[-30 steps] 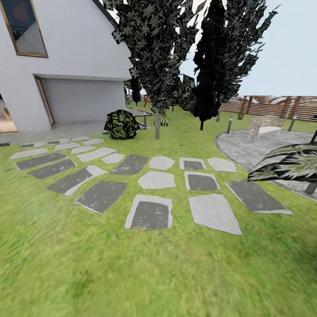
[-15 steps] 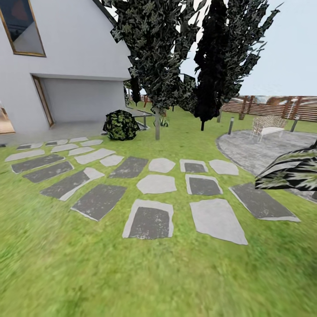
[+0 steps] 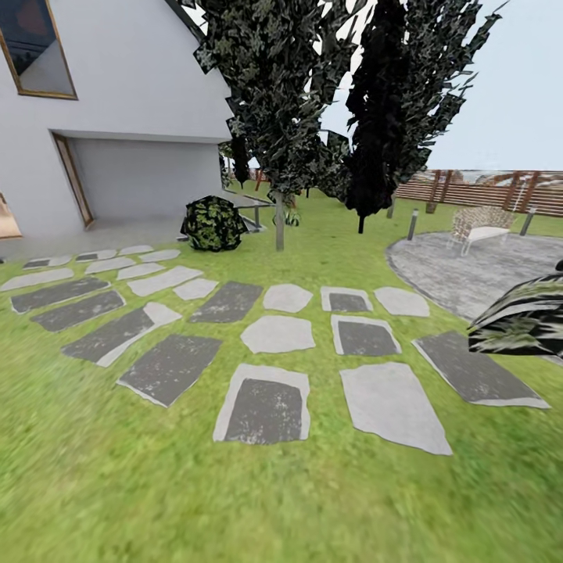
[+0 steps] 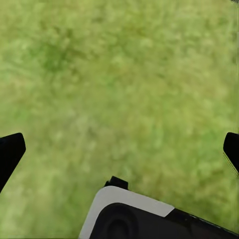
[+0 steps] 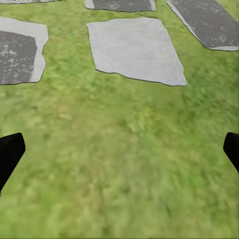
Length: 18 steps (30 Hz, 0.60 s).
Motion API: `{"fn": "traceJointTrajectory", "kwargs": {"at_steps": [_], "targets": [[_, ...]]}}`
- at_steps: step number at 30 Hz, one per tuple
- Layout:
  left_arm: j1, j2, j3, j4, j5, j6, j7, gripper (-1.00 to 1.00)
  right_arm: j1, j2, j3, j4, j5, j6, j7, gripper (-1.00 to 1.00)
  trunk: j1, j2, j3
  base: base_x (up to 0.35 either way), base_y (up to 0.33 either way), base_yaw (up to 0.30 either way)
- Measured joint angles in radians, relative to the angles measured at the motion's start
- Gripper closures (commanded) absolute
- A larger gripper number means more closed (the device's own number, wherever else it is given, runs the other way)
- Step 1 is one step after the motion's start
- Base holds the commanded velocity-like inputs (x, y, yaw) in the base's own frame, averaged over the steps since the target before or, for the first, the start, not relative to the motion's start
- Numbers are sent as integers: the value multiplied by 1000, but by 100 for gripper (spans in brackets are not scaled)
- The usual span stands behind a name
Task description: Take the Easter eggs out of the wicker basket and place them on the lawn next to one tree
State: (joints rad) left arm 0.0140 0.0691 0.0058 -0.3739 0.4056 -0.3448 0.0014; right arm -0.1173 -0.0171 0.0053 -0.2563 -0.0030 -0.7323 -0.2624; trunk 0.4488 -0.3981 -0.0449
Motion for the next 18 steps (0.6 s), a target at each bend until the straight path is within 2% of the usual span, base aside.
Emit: {"fn": "traceJointTrajectory", "kwargs": {"at_steps": [18], "targets": [[0,0,-1,0,0,0,0,-100,0,-1,-1,5,-4,5,5,-100,0,0,0,335,-87,0]]}}
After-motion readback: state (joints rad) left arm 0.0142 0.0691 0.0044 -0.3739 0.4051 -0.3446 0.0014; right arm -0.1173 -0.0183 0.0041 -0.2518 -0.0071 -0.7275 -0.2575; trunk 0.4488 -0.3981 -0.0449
